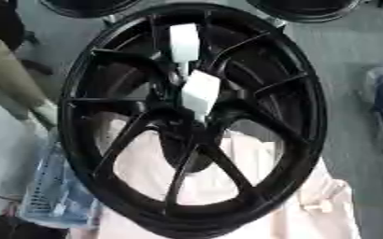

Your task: Pull the pin out of the wheel hub.

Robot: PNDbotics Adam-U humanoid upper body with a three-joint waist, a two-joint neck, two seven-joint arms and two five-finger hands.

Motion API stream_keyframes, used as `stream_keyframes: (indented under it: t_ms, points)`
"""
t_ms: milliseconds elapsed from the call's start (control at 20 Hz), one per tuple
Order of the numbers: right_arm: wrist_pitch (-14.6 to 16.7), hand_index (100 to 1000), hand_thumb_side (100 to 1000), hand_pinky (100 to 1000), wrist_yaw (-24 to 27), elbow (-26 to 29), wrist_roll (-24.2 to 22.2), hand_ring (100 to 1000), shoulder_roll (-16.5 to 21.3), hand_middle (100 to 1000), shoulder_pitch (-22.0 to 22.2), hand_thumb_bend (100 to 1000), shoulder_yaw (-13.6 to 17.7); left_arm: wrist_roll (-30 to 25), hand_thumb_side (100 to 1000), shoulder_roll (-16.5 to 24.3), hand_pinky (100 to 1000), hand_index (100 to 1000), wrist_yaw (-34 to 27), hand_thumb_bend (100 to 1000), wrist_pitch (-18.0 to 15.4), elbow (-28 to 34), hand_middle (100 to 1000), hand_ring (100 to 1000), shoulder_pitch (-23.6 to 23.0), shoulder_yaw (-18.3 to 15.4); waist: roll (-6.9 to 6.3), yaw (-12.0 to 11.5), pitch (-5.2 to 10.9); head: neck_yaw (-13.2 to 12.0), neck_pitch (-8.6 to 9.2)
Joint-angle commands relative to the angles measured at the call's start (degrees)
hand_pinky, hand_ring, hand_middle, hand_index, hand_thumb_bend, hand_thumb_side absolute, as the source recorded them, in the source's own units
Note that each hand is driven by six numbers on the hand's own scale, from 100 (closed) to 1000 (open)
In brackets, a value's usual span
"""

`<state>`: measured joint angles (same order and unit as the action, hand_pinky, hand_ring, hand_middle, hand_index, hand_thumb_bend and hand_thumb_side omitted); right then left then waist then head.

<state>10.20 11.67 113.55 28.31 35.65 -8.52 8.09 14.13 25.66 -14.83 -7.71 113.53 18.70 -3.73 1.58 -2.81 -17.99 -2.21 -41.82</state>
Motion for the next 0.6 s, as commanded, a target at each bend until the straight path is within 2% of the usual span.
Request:
stream_keyframes:
  t_ms: [50,350,400,450,600]
  points:
    - [0.02,735,396,647,-0.11,1.04,-0.06,793,2.05,763,-0.3,100,0.5,0.2,682,0.49,726,698,-0.09,100,-0.13,1.06,522,651,0.37,-0.34,-0.04,0.0,1.51,-0.03,-0.01]
    - [-0.35,737,385,648,-0.4,1.04,-0.39,795,3.64,765,0.04,100,0.37,0.19,682,0.57,725,698,-0.06,100,-0.11,1.06,522,651,0.26,-0.33,0.01,0.06,1.45,-0.05,-0.08]
    - [-0.5,739,442,649,-0.62,1.04,-0.61,796,4.41,762,0.11,100,0.4,0.18,682,0.61,725,698,-0.05,100,-0.09,1.06,522,651,0.23,-0.32,0.04,0.09,1.45,-0.03,-0.07]
    - [-0.67,740,357,650,-1.06,1.04,-1.05,798,5.68,767,0.21,100,0.36,0.16,682,0.68,725,698,-0.02,100,-0.07,1.06,522,651,0.21,-0.3,0.1,0.13,1.44,-0.05,-0.02]
    - [-1.73,747,329,655,-2.85,1.04,-3.01,802,10.17,770,0.57,100,0.17,0.08,682,0.86,725,698,0.03,100,-0.05,1.06,522,651,0.24,-0.23,0.28,0.18,1.4,-0.07,0.07]
